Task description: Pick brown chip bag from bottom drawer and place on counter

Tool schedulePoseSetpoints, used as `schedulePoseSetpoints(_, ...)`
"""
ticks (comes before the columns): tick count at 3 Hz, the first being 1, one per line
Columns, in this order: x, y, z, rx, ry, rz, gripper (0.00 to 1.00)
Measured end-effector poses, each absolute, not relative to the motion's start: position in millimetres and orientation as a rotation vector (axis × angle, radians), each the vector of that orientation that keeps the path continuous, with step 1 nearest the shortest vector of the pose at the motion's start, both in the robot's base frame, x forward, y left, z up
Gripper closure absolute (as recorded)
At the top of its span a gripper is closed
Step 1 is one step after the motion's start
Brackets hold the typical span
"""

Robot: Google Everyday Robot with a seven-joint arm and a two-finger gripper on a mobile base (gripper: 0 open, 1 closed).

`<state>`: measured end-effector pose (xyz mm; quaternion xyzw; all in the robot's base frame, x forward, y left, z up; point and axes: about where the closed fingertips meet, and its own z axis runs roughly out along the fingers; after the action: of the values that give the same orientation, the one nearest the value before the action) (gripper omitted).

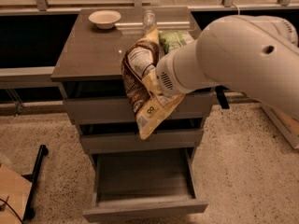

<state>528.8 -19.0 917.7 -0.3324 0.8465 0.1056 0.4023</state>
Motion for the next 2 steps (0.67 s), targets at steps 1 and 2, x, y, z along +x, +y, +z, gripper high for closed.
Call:
schedulePoseSetpoints(1, 551, -11, 920, -0.792, 2.128, 0.29, 1.0)
schedulePoseSetpoints(2, 584, -1, 920, -0.754, 2.123, 0.313, 1.0)
